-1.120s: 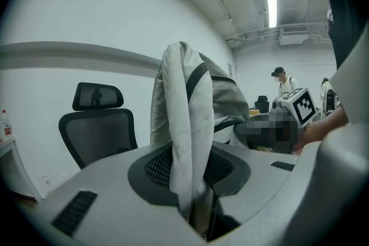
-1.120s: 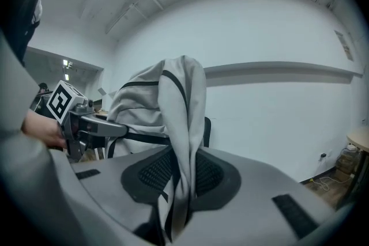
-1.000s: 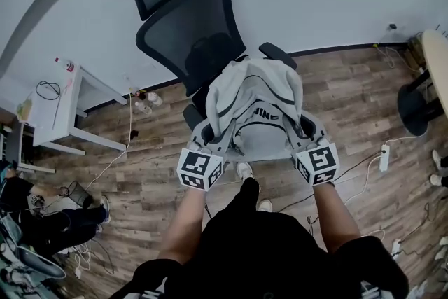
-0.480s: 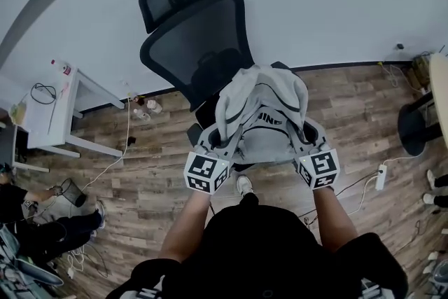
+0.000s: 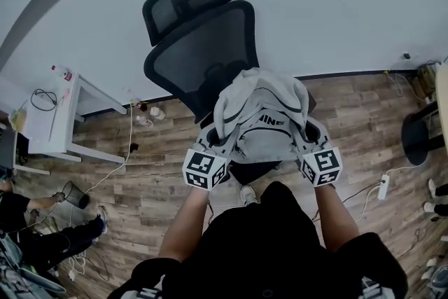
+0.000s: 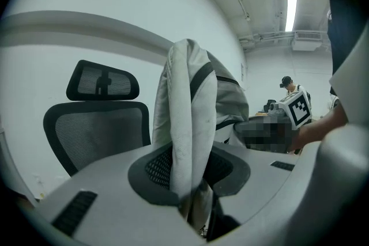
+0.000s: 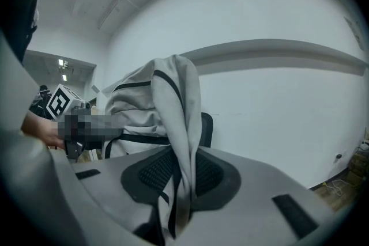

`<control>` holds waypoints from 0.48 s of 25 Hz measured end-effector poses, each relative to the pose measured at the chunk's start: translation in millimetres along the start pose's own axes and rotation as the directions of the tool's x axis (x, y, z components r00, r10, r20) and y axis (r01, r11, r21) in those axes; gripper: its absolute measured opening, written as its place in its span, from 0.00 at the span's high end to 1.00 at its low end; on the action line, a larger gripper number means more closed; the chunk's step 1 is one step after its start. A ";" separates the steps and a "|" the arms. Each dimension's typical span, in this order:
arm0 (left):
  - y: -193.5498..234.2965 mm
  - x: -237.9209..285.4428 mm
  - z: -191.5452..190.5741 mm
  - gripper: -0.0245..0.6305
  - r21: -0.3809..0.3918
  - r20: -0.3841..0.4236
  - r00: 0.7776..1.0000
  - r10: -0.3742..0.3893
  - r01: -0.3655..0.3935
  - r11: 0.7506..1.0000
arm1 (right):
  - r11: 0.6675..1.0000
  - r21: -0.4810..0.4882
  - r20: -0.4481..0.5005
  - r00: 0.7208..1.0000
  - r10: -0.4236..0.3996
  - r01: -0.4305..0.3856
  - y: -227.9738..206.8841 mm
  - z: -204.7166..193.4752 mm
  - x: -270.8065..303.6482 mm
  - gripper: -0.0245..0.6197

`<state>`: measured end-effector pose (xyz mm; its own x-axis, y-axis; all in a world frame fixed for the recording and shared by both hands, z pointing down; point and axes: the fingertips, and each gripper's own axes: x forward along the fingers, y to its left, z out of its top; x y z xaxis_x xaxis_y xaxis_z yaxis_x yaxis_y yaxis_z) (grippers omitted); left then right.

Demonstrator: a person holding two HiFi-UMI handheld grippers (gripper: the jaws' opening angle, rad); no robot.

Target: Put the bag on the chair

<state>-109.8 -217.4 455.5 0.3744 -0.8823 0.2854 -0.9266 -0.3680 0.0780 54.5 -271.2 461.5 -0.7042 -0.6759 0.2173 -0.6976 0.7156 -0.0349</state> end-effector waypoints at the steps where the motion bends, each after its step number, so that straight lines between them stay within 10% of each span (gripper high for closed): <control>1: 4.1 3.3 -2.9 0.79 -0.004 -0.008 1.000 0.005 -0.005 1.000 | 1.000 0.004 -0.008 1.000 0.007 -0.007 -3.2 -2.6 6.3 0.81; 12: 40.9 52.7 -64.7 0.79 -0.081 -0.155 0.985 0.073 -0.087 0.993 | 0.989 -0.037 -0.163 0.977 0.134 -0.142 -30.6 -58.5 84.5 0.81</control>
<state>-130.3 -259.9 535.4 0.2953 -0.8509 0.4345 -0.9554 -0.2653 0.1297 24.1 -339.9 538.0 -0.7607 -0.5357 0.3665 -0.5848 0.8106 -0.0290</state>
